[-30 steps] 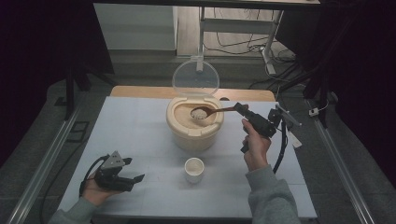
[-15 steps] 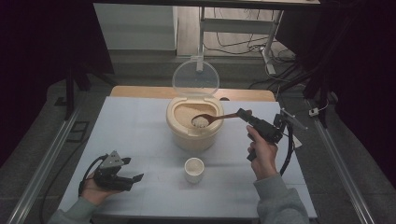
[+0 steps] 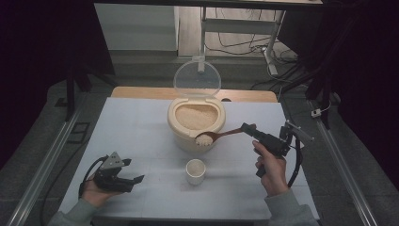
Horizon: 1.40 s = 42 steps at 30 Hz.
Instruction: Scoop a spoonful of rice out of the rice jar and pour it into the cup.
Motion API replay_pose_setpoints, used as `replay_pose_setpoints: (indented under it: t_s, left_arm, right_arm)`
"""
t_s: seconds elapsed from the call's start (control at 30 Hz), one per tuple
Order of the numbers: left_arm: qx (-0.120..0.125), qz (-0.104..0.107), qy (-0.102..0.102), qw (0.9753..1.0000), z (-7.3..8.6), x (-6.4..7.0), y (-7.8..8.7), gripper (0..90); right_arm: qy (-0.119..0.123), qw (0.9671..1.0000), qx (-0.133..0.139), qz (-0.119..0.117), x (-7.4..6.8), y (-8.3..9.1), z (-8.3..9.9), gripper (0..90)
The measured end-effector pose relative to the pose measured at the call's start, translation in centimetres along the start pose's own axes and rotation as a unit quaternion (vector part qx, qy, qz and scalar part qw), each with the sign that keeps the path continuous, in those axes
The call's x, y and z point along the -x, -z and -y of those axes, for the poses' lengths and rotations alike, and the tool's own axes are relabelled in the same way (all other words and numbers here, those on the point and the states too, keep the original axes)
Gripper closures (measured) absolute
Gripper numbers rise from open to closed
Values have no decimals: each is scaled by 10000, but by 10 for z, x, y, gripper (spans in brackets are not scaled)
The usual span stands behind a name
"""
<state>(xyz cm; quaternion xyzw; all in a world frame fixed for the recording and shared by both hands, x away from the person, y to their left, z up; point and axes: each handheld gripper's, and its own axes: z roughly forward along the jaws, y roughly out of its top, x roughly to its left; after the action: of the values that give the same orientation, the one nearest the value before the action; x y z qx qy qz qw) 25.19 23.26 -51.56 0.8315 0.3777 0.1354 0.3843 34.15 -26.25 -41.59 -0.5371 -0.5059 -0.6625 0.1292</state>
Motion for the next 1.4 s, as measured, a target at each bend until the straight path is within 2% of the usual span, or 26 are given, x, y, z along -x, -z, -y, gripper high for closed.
replay_pose_setpoints:
  t_s: [0.27,0.5,0.73,0.97,1.07,1.2,1.4]
  left_arm:
    - [-23,2,-4,10000,0,0,0,179]
    - [-33,8,-11,10000,0,0,0,179]
    - [-33,10,-8,10000,1,-1,0,179]
    - [-46,17,-16,10000,1,0,-1,179]
    - [-49,15,-10,10000,1,0,-1,179]
    - [-45,14,-12,10000,1,0,-1,180]
    - [-52,12,-23,10000,1,0,-1,180]
  right_arm:
    - [18,9992,-359,183,9,0,10,829]
    - [172,9969,-656,392,14,-7,20,829]
    - [486,9937,-832,570,11,-14,22,829]
    - [1013,9880,-907,731,0,-18,25,829]
    - [1240,9852,-910,758,-5,-20,26,828]
    - [1638,9790,-960,745,-13,-21,28,828]
    - [2410,9635,-947,681,-29,-18,31,828]
